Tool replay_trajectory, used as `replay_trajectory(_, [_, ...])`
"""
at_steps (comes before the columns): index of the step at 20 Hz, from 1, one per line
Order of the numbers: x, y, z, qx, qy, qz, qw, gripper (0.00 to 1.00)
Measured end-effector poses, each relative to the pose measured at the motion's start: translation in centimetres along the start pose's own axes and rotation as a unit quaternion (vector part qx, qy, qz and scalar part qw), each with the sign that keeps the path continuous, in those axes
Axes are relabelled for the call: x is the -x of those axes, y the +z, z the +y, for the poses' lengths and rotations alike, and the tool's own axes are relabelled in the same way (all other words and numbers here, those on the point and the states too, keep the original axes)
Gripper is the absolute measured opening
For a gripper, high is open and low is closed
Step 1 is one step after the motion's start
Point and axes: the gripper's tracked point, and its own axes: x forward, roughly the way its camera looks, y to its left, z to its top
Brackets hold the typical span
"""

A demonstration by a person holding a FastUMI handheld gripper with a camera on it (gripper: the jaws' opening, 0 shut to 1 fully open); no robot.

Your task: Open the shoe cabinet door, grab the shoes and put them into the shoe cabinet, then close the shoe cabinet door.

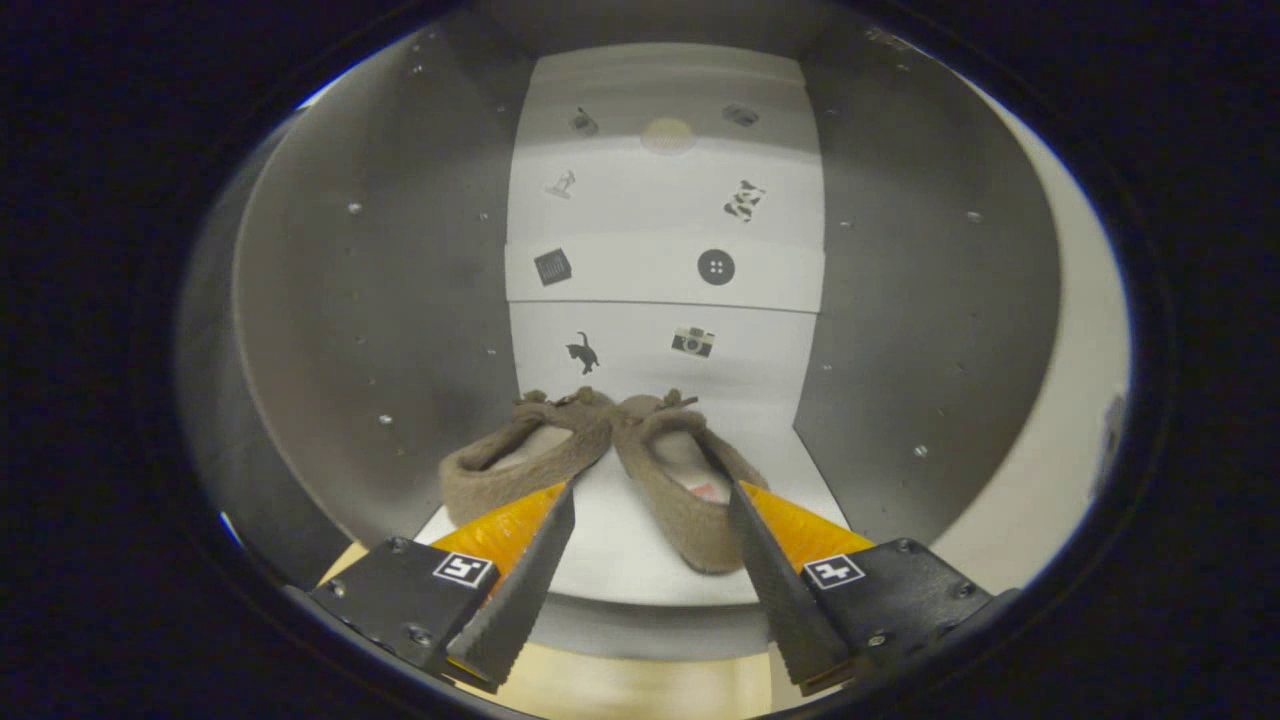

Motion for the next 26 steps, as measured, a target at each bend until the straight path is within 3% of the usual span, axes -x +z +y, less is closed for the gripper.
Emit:
replay_trajectory(6, [8.9, -4.5, 0.6, -0.028, -0.007, -0.027, 0.999, 0.98])
replay_trajectory(13, [21.9, -10.8, 1.7, -0.049, 0.030, -0.075, 0.995, 0.98])
replay_trajectory(19, [33.2, -13.4, -0.2, -0.029, 0.013, -0.079, 0.996, 0.98])
replay_trajectory(23, [38.8, -12.9, -6.1, -0.023, -0.066, -0.088, 0.994, 0.99])
replay_trajectory(26, [42.4, -12.1, -10.1, -0.039, -0.094, -0.105, 0.989, 0.99])
